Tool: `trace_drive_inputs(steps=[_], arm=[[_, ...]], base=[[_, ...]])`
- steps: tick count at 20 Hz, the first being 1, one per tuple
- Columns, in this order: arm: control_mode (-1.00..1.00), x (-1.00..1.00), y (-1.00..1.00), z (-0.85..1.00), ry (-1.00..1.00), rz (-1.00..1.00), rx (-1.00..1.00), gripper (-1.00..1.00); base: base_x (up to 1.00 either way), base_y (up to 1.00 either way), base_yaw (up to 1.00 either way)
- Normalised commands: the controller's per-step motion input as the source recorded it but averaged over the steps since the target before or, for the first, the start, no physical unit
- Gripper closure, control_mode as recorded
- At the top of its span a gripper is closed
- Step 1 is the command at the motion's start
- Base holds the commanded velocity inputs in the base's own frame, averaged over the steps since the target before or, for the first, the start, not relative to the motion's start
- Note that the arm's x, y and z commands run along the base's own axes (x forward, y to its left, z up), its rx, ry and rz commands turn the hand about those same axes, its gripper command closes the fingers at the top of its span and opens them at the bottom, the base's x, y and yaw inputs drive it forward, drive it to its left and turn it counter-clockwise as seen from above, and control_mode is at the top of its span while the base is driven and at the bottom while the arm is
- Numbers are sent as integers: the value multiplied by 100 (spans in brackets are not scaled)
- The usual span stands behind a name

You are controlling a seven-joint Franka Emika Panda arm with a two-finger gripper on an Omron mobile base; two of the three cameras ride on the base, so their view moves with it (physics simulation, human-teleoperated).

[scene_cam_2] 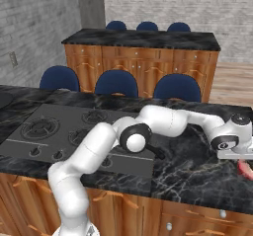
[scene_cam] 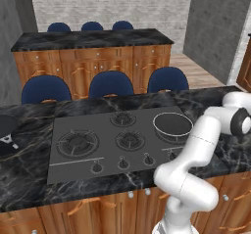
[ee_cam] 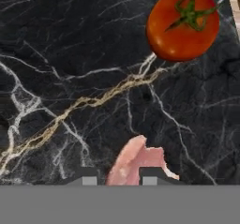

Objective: Place both pans onto different burners. Then place the tomato and the steak on different pans.

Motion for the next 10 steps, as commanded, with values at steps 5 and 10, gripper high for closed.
trace_drive_inputs(steps=[5, 10], arm=[[-100, -50, 61, 37, -6, -1, -12, 100], [-100, -19, 92, 33, -5, 0, -17, 100]], base=[[0, 0, 0], [0, 0, 0]])
